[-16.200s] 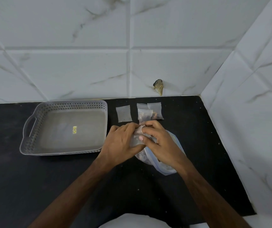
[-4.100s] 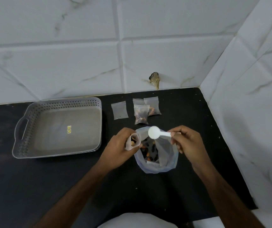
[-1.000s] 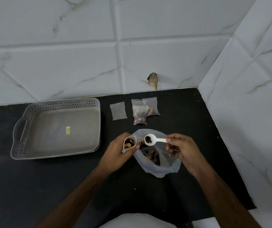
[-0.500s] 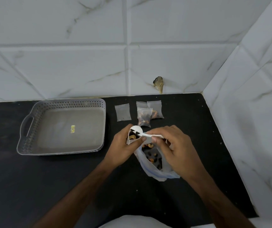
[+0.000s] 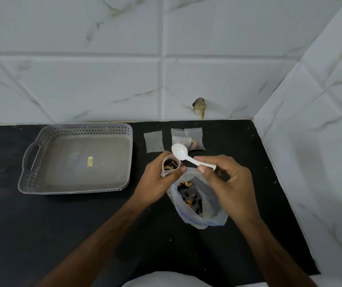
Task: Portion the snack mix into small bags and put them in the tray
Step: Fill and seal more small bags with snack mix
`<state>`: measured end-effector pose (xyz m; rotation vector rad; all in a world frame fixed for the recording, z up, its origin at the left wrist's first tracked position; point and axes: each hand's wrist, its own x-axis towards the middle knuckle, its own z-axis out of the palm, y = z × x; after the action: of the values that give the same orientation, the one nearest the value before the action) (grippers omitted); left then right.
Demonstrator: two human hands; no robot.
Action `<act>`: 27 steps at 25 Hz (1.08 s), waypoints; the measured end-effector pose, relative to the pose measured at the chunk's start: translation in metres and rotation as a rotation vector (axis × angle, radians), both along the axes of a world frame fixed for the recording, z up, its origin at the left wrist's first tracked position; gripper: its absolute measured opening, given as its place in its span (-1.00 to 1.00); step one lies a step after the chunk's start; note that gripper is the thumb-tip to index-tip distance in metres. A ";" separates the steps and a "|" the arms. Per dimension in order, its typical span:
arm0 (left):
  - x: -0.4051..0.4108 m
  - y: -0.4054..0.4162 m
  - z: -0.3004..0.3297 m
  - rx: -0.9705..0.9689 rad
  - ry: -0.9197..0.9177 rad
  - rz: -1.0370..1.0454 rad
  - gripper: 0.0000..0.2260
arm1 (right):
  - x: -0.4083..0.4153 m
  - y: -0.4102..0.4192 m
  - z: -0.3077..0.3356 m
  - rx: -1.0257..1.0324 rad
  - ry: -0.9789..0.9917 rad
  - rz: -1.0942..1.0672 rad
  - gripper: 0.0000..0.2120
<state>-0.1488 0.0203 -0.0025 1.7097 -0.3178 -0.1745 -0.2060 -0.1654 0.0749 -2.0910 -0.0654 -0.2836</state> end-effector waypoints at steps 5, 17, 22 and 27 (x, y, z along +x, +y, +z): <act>0.002 0.004 0.000 0.018 0.010 -0.002 -0.72 | 0.005 -0.010 -0.002 0.528 0.393 -0.130 -0.79; -0.005 0.011 -0.002 0.045 -0.007 -0.095 -0.72 | -0.001 -0.030 -0.112 -0.409 0.690 0.002 -0.89; -0.005 0.012 0.001 0.059 -0.047 -0.146 -0.71 | 0.002 -0.041 -0.087 -0.413 0.570 -0.125 -0.93; 0.001 0.004 0.018 0.040 -0.037 -0.233 -0.69 | 0.015 -0.029 -0.015 0.200 0.390 0.086 -0.80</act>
<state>-0.1483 0.0243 0.0155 1.7147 -0.5447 -0.3216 -0.1909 -0.1941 0.0598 -1.9040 0.1029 0.1667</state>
